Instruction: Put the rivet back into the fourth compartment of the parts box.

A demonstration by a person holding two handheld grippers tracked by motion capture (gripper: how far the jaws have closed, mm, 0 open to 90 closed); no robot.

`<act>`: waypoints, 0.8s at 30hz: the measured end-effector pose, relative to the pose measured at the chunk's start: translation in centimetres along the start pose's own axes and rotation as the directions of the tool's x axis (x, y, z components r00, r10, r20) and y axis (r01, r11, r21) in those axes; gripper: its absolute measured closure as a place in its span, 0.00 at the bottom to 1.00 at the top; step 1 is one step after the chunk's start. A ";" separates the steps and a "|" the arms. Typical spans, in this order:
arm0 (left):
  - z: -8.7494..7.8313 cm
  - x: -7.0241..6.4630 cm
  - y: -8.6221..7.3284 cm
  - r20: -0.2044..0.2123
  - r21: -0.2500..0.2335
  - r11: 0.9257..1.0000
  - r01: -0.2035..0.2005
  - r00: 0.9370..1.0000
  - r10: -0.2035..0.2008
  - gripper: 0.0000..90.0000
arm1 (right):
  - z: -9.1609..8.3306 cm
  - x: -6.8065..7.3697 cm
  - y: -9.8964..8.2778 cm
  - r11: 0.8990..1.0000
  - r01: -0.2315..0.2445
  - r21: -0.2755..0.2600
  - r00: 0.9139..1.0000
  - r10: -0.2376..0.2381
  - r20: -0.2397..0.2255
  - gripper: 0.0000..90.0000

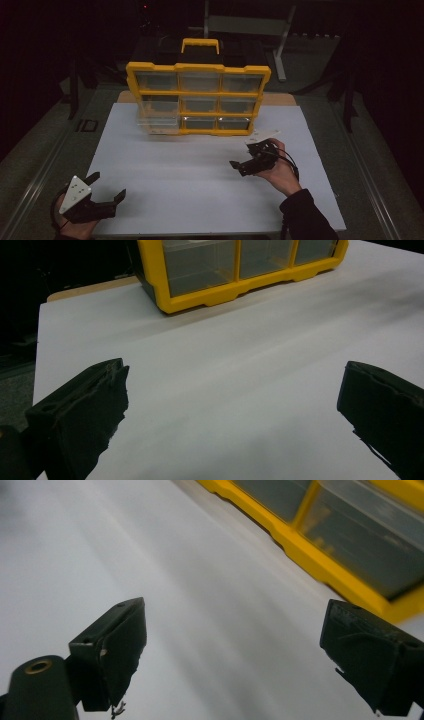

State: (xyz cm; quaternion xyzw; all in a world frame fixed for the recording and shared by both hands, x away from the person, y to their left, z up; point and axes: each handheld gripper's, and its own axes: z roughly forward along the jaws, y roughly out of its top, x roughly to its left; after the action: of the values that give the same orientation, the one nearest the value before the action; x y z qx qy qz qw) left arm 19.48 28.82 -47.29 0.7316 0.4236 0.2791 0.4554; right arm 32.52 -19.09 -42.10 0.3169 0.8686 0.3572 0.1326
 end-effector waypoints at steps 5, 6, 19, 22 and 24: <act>-0.2 0.1 0.0 -0.006 -0.006 1.000 0.007 1.000 -0.007 0.01 | -1.2 -0.2 -3.1 1.000 -0.022 -0.006 0.997 0.023 0.072 0.13; -0.2 0.1 0.0 -0.008 -0.005 1.000 0.007 1.000 -0.007 0.01 | -1.5 -0.2 -3.6 1.000 -0.027 -0.011 0.996 0.028 0.089 0.13; -0.6 0.2 -0.1 -0.026 -0.014 1.000 0.012 1.000 -0.012 0.01 | -4.7 0.3 -10.4 0.976 -0.129 -0.177 0.976 0.157 0.151 0.13; -0.6 0.3 -0.1 -0.031 -0.016 1.000 0.014 0.999 -0.014 0.01 | -5.1 0.5 -11.7 0.961 -0.155 -0.228 0.968 0.193 0.158 0.13; -0.6 0.3 -0.1 -0.034 -0.017 1.000 0.014 0.999 -0.014 0.01 | -5.5 0.5 -12.3 0.953 -0.160 -0.258 0.963 0.208 0.171 0.13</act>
State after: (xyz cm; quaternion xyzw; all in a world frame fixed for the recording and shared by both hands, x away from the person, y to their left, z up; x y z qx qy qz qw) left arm 19.08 29.39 -47.10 0.7200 0.4340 0.2917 0.4563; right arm 24.04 -28.38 -46.90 0.4120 0.7678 0.4380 0.2210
